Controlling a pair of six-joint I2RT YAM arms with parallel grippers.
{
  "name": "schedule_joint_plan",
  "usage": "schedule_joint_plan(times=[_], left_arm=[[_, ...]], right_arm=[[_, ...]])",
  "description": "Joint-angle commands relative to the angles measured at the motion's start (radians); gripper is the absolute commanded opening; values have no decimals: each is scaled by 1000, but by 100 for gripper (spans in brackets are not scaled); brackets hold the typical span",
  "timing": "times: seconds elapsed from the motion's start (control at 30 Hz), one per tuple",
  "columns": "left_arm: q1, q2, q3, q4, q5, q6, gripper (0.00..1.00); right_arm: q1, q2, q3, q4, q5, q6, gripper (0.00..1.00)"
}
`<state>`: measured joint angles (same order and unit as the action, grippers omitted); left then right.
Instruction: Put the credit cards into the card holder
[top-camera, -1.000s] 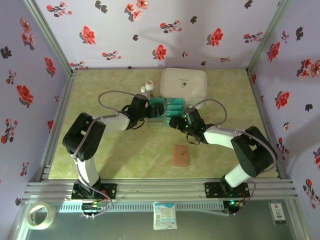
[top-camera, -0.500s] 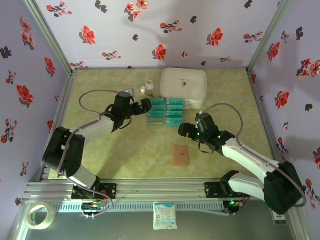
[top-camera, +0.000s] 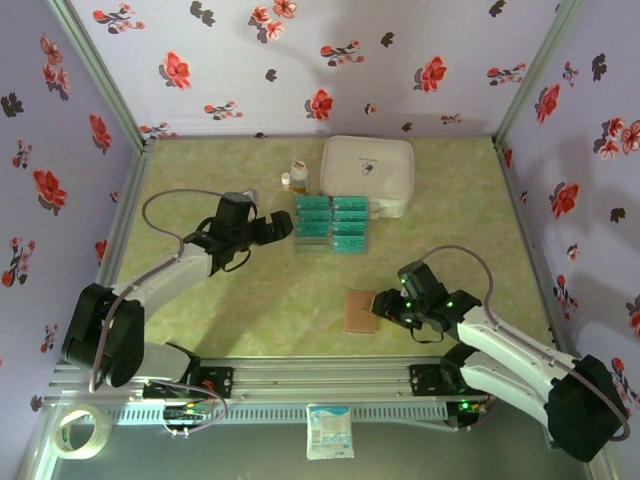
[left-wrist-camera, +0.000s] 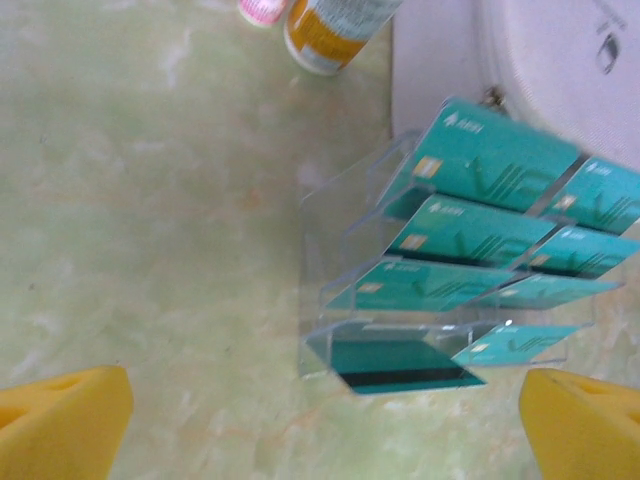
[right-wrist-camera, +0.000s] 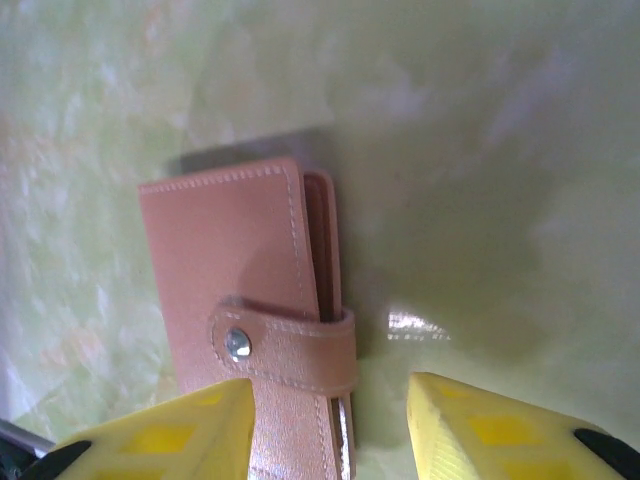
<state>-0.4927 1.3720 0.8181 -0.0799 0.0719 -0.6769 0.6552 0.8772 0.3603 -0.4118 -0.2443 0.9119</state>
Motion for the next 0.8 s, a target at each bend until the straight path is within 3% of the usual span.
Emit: schedule_joint_plan(times=[0.0,0.33,0.53,0.63,0.73,0.77], left_arm=[[-1,-26,-17,-25,-6,-18,100],[-11,10,-2,-15,-6,-17,100],[-23,34,11,-10,-6,-16,100],[-26,39,8,-6,-5,-19,100],[-26,38,0,-2,-6,-25,100],[-26,35,-2,-1,-6,-26,100]], right_arm=[[31,5,-25,8,-38,49,43],[84,55,-51,97,-54,87,43],[93,103,-57,191,-70,110,38],[95,143,-60,266,-81,130,26],[96,183,-64,351,-90,153,0],[96,192,-62,377,-90,162,0]])
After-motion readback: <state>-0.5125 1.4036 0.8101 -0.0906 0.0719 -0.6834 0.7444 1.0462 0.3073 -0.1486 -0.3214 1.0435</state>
